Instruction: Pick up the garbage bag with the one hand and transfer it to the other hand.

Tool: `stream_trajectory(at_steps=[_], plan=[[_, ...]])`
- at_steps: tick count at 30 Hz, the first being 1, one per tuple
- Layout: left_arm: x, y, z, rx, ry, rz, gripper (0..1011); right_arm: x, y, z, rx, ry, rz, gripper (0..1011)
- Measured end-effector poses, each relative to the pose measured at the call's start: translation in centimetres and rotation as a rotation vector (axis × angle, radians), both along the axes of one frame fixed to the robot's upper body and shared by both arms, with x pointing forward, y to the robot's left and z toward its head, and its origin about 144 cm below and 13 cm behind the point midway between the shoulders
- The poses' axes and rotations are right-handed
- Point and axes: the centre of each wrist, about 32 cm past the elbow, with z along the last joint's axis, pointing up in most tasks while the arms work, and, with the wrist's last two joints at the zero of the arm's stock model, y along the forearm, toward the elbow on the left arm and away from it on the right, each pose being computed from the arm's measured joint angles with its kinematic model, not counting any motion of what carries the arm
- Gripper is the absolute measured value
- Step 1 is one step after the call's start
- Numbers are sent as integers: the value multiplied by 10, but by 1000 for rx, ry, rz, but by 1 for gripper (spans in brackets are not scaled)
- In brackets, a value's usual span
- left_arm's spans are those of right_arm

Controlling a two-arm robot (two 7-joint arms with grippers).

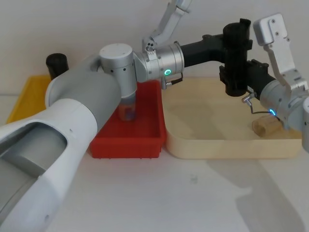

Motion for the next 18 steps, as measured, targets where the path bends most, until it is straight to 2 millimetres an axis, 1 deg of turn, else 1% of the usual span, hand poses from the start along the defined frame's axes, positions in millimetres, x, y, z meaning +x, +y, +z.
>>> stream_trajectory(at_steps=[1,3,4,5,7,9,10,11,12,13,14,15,18], plan=[[0,0,0,0,0,0,456,0,0,0,0,0,0,555],[0,0,0,0,0,0,503,0,0,0,0,1,-1,555],[0,0,0,0,0,-1,554,0,0,0,0,1,-1,555],[0,0,0,0,0,-1,554,0,0,0,0,1,-1,555],[0,0,0,0,0,-1,652,0,0,0,0,1,-1,555],[0,0,0,0,0,-1,687,1,0,-1,-1,1,-2,555],[0,0,0,0,0,-1,729,1,-1,-1,0,1,-3,555],[0,0,0,0,0,-1,729,2,-1,-1,0,1,-4,555],[0,0,0,0,0,-1,785,2,-1,-1,0,1,-5,555],[0,0,0,0,0,-1,793,3,-2,-1,1,2,-6,555],[0,0,0,0,0,-1,822,5,-3,-1,3,3,-10,555],[0,0,0,0,0,-1,872,6,-4,-2,3,5,-13,555],[0,0,0,-1,0,-1,942,11,-7,-2,10,13,-23,555]])
